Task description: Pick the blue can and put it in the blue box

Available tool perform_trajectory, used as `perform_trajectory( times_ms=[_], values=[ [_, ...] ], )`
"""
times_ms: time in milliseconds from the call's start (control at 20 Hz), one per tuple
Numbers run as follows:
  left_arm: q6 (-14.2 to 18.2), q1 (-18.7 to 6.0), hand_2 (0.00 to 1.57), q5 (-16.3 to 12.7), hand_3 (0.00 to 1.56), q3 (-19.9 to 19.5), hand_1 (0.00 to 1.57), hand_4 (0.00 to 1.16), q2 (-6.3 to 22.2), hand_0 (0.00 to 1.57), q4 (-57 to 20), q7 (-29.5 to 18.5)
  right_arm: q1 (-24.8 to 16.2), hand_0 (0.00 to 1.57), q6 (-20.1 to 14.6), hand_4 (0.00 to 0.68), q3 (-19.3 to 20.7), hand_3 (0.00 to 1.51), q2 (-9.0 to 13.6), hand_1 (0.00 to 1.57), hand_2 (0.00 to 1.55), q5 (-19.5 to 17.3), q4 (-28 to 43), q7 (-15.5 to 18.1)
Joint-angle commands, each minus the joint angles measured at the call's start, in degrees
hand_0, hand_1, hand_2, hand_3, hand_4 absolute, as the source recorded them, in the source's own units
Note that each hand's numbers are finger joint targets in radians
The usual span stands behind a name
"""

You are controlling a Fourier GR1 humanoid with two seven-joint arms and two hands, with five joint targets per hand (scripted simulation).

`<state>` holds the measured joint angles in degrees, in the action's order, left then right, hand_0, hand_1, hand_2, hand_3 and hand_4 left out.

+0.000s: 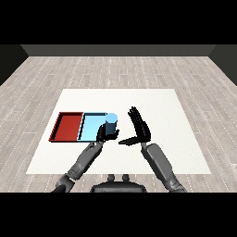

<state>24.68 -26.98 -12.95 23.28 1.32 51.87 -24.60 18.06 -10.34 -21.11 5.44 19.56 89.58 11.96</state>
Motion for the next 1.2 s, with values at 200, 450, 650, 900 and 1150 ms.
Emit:
perform_trajectory(
  times_ms=[200, 450, 650, 900, 1150],
  values=[
    [-0.8, -0.77, 1.57, 2.72, 1.49, -3.28, 1.57, 1.13, 3.77, 1.57, 0.35, 2.9, -12.08, 0.0, 1.83, 0.0, 7.0, 0.0, 4.48, 0.0, 0.0, 3.34, 14.29, 1.57],
    [-1.16, -3.64, 1.57, 3.3, 1.5, -7.23, 1.57, 1.13, 7.88, 1.57, -3.38, 6.11, -12.78, 0.0, 3.52, 0.0, 14.83, 0.0, 7.72, 0.0, 0.0, 6.21, 12.98, 1.18],
    [-3.22, -5.16, 1.57, 0.63, 1.5, -13.07, 1.57, 1.12, 12.19, 1.57, -9.6, 8.15, -14.96, 0.0, 3.59, 0.0, 14.23, 0.0, 6.58, 0.0, 0.0, 4.8, 12.49, 3.2],
    [-4.66, -9.84, 1.57, 1.23, 1.51, -16.31, 1.57, 1.09, 15.37, 1.57, -22.49, 10.62, -13.96, 0.0, 1.13, 0.0, 13.46, 0.0, 5.35, 0.0, 0.0, 2.9, 12.54, 1.3],
    [-3.47, -16.28, 1.57, 3.87, 1.49, -16.61, 1.57, 1.05, 15.67, 1.57, -32.1, 15.28, -13.65, 0.0, 3.19, 0.0, 14.02, 0.0, 4.9, 0.0, 0.0, 1.97, 6.22, 3.35]
  ],
)
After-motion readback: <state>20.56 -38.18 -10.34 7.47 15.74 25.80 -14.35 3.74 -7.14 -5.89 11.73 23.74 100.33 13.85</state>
